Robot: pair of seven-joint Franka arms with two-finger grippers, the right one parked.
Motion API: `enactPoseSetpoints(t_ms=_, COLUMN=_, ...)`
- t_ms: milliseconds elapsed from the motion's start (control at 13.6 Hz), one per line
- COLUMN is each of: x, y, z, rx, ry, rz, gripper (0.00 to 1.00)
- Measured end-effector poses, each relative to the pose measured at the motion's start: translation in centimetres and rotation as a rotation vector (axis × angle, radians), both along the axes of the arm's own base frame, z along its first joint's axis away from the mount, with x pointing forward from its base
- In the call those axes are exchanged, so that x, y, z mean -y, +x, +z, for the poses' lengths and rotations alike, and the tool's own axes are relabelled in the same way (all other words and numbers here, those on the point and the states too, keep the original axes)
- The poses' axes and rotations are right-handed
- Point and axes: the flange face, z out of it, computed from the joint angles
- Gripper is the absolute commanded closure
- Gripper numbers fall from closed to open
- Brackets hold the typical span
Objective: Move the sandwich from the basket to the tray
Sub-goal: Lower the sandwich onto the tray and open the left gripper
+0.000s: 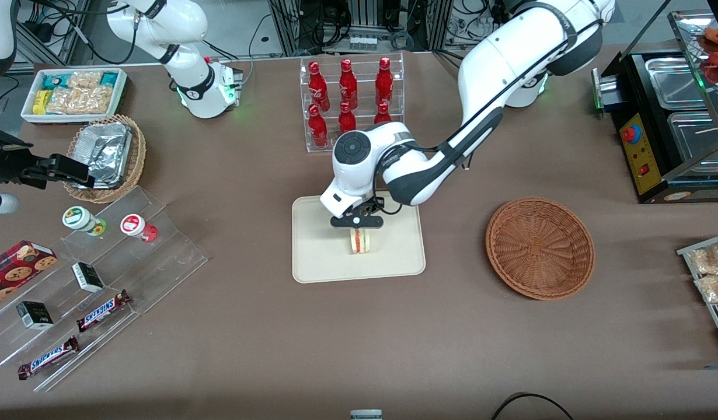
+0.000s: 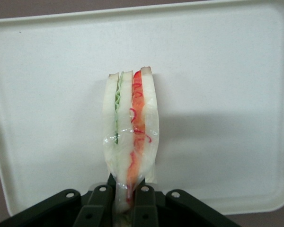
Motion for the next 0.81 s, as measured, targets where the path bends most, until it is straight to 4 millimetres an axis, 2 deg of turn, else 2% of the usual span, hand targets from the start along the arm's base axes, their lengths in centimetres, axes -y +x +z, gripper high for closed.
enactPoseSetpoints(t_ms=148, x=0.01, y=0.17, z=-1.07, rx=0.010, ry=0.002, rz=0.003, gripper=1.00)
enactPoseSetpoints(t_ms=369, x=-0.08, y=0.49, z=-1.20, rx=0.015, ry=-0.002, rz=0.007, gripper=1.00)
enactPoseSetpoints(t_ms=443, x=-0.02, y=0.58, z=-1.05, rx=0.018, ry=-0.006, rz=0.008, gripper=0.82)
enactPoseSetpoints(t_ms=516, x=0.04, y=0.67, z=-0.90, rx=0.021, ry=-0.009, rz=0.009, gripper=0.17)
enactPoseSetpoints(t_ms=590, x=0.09, y=0.69, z=-0.82, rx=0.022, ry=-0.010, rz=0.009, gripper=0.01)
enactPoseSetpoints(t_ms=811, x=0.17, y=0.63, z=-0.80, rx=0.022, ry=-0.010, rz=0.007, gripper=0.00)
